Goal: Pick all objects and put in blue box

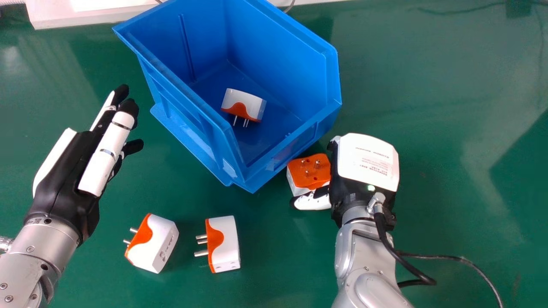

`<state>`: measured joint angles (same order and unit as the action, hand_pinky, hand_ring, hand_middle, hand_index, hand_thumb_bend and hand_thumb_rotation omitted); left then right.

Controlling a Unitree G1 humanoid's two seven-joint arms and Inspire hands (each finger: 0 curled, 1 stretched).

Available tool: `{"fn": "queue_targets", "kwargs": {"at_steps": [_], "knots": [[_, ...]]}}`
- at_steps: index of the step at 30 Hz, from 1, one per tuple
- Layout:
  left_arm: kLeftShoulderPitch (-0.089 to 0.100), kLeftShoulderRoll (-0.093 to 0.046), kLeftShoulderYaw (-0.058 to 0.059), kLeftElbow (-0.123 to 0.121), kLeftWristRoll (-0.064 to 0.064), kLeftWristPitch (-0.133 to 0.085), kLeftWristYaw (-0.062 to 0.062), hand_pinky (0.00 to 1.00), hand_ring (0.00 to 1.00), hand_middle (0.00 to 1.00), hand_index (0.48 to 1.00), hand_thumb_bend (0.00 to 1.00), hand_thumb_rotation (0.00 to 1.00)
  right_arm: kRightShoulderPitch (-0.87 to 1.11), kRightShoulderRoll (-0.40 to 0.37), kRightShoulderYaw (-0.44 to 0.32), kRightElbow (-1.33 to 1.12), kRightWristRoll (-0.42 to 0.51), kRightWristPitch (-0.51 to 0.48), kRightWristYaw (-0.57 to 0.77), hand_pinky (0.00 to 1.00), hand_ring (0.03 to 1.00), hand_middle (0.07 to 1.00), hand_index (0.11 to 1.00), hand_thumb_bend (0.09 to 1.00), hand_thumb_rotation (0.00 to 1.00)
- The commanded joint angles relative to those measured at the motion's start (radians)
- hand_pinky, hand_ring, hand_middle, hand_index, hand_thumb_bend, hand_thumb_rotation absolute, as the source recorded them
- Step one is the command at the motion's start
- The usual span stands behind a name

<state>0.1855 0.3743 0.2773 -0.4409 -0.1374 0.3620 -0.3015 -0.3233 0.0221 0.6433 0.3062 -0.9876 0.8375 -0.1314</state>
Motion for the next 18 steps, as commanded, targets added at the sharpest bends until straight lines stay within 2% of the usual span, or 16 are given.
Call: {"fn": "queue_targets", "kwargs": {"at_steps": [1,9,18], "knots": [[-0.005,0.007,-0.002,-0.026,0.004,-0.003,0.007,0.92,0.98,1.0,1.0,0.43,1.0,-0.002,0.023,0.018,0.015,0.032,-0.038,0.034,0.72,0.788,0.845,0.769,0.709,0.4],[-0.004,0.008,-0.003,-0.023,0.004,-0.008,0.005,0.92,0.98,1.0,1.0,0.43,1.0,-0.014,0.044,0.007,0.036,0.039,-0.034,0.015,0.72,0.788,0.845,0.769,0.708,0.4],[-0.006,0.004,-0.008,-0.033,0.002,0.004,0.011,0.92,0.99,1.0,1.0,0.43,1.0,-0.031,0.041,0.023,0.07,0.035,-0.057,0.015,0.71,0.785,0.841,0.745,0.697,0.38]]}}
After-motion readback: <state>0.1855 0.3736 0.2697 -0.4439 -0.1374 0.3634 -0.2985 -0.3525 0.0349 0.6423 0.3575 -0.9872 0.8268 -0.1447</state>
